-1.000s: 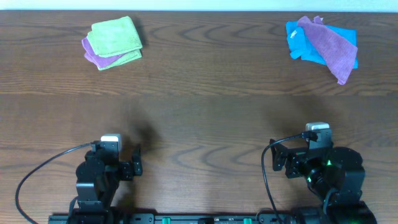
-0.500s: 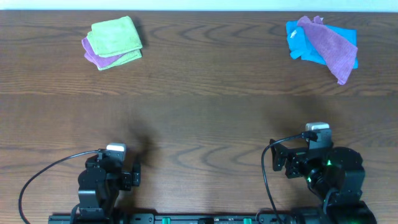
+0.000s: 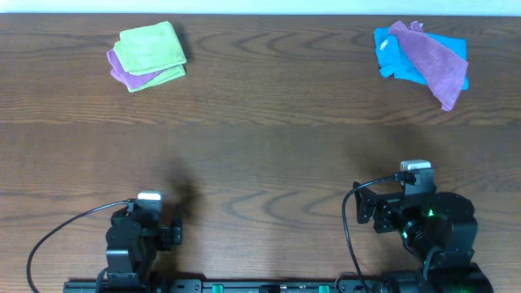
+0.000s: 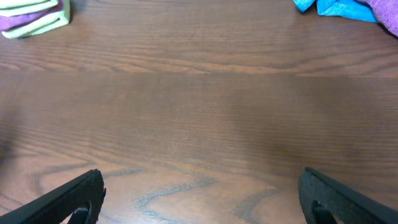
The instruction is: Fold the cloth
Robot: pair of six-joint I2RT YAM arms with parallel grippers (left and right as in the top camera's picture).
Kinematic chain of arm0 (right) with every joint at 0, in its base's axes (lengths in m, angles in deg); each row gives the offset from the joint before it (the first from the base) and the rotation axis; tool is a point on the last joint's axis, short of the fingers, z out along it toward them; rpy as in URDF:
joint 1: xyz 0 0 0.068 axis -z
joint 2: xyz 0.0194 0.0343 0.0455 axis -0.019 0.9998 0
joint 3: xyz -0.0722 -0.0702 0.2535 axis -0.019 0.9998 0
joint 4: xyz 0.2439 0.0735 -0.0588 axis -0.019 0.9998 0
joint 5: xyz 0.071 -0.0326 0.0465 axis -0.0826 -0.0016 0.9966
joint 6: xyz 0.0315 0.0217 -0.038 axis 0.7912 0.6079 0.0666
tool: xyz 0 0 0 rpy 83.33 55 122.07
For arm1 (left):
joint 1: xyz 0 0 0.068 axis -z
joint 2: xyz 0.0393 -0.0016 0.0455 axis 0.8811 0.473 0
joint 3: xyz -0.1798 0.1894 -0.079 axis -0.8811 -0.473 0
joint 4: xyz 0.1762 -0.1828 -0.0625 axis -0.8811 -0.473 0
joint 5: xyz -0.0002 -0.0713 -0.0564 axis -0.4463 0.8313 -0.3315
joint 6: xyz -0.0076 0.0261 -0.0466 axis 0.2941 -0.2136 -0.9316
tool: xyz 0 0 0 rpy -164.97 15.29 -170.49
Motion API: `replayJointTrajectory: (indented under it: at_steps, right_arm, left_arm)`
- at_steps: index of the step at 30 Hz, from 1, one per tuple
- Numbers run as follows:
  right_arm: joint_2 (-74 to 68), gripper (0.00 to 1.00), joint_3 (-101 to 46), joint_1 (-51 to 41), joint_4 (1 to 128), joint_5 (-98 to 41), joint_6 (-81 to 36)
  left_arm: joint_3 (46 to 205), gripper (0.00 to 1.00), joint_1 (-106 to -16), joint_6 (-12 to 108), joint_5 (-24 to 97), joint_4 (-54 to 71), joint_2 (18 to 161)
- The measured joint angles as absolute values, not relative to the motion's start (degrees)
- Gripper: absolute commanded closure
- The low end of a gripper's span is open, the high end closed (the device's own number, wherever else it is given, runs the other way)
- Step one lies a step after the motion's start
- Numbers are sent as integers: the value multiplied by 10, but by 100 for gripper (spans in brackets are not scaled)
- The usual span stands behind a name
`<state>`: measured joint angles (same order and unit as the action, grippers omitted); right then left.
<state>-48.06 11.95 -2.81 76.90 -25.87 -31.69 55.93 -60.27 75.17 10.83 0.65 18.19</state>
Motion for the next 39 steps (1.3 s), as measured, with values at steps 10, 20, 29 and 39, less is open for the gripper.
replayJointTrajectory:
  at_steps: [10, 20, 29, 39]
  right_arm:
    - [-481, 1, 120, -28, 769, -259, -317]
    - [-481, 1, 120, -28, 769, -259, -317]
    - [-481, 1, 120, -28, 798, -259, -317]
    - [-602, 1, 196, -28, 800, -309, -327]
  left_arm:
    - [559, 5, -603, 720, 74, 6, 181]
    - [559, 5, -603, 719, 73, 6, 181]
    - [559, 5, -603, 718, 73, 6, 181]
    - [559, 5, -603, 718, 71, 7, 181]
